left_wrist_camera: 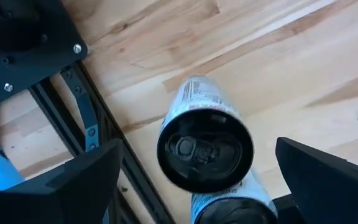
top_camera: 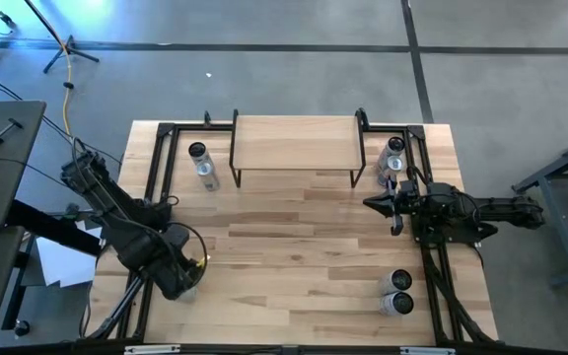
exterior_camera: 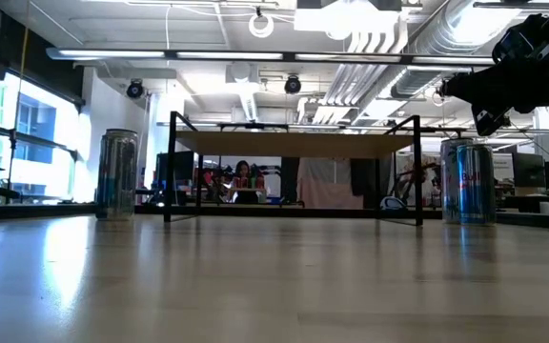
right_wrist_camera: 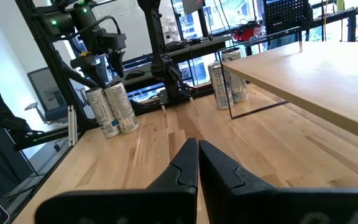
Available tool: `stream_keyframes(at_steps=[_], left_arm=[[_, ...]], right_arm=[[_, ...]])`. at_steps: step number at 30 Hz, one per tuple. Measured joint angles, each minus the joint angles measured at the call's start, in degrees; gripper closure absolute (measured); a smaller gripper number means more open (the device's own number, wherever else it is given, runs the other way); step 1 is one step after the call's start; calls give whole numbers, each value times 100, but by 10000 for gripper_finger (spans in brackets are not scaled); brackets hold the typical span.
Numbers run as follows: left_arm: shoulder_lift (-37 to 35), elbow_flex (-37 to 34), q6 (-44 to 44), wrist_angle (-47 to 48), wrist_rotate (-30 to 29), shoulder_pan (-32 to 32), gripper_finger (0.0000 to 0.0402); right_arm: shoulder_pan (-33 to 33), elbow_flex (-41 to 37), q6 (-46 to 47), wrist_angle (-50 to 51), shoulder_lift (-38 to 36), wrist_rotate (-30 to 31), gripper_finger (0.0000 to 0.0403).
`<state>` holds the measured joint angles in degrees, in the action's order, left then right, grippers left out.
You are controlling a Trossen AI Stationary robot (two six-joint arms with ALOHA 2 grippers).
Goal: Place canned beverage on shelf
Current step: Put the bottom left black soda can on the shelf
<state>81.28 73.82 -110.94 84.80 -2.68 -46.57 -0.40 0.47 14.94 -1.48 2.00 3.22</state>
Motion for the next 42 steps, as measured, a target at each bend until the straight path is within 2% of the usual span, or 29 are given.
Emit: stream_keyframes(at_steps=[4, 8, 11, 16, 21, 27, 42], left_arm=[[-22, -116, -24, -4, -20, 0, 5], [-200, -691, -44, -794, 297, 0, 5], [-316, -948, -45, -1211, 230, 0, 5], [-330, -1103, -43, -1083, 109, 4, 5], [-328, -1198, 69, -1149, 387, 2, 5], [-328, -1198, 160, -1126, 384, 4, 8], [-328, -1198, 164, -1186, 212, 48, 93]], right_arm=[[0, 2, 1, 0, 0, 0, 402], [2, 1, 1, 0, 1, 1, 402], [0, 2, 0, 0, 0, 2, 402], [0, 0, 1, 0, 7, 0, 402], [2, 0, 0, 0, 24, 2, 402], [2, 0, 1, 0, 24, 0, 402], [1, 1, 2, 0, 24, 2, 402]])
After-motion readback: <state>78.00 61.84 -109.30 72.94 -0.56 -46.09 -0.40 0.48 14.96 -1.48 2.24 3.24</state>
